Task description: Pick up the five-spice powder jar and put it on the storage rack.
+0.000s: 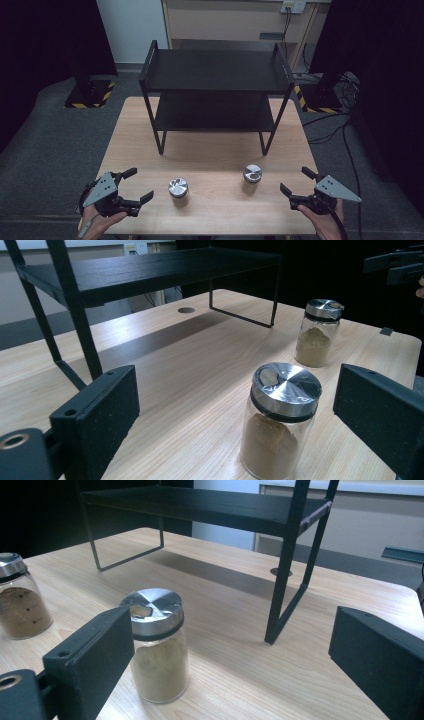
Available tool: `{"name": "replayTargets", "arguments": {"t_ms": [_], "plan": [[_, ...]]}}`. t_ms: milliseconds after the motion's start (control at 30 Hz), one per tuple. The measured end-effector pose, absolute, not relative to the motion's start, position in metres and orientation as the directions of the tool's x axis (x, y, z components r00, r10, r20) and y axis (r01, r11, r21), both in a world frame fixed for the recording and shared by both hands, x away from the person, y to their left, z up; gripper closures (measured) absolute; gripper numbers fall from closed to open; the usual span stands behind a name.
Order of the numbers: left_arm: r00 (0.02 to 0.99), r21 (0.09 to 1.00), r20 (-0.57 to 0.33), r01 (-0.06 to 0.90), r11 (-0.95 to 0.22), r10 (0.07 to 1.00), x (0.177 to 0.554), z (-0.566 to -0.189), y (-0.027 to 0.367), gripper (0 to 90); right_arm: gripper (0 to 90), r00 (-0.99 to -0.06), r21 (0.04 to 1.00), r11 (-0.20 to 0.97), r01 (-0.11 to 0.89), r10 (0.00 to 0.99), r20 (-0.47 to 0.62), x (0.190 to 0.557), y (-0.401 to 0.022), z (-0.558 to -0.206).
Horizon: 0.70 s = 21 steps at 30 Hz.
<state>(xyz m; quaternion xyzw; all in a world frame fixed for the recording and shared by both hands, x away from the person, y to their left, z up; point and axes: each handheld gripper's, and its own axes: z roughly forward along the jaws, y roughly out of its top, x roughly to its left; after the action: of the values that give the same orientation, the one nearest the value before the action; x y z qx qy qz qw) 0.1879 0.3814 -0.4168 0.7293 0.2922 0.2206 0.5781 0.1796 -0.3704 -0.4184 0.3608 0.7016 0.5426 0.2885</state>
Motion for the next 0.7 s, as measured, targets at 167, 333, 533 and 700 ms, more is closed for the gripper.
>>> {"name": "replayTargets", "arguments": {"t_ms": [167,333,533,700], "plan": [[0.723,0.971,-0.019,0.178,-0.159,0.691,0.1869,-0.419,0.3839,3.6,5.0,-0.581,0.968,0.151,0.199,0.814,-0.007,0.1805,-0.3712,-0.422],[0.709,0.973,-0.018,0.175,-0.152,0.705,0.185,-0.4206,0.3868,3.6,5.1,-0.596,0.97,0.156,0.187,0.803,-0.014,0.181,-0.3713,-0.4242],[0.7,0.973,-0.007,0.169,-0.156,0.714,0.1837,-0.4203,0.3894,3.6,5.1,-0.609,0.971,0.16,0.175,0.793,-0.021,0.1821,-0.3736,-0.4281],[0.693,0.974,-0.006,0.167,-0.152,0.721,0.1829,-0.421,0.3914,3.6,5.0,-0.615,0.972,0.159,0.175,0.788,-0.018,0.1811,-0.3747,-0.4303]]}}
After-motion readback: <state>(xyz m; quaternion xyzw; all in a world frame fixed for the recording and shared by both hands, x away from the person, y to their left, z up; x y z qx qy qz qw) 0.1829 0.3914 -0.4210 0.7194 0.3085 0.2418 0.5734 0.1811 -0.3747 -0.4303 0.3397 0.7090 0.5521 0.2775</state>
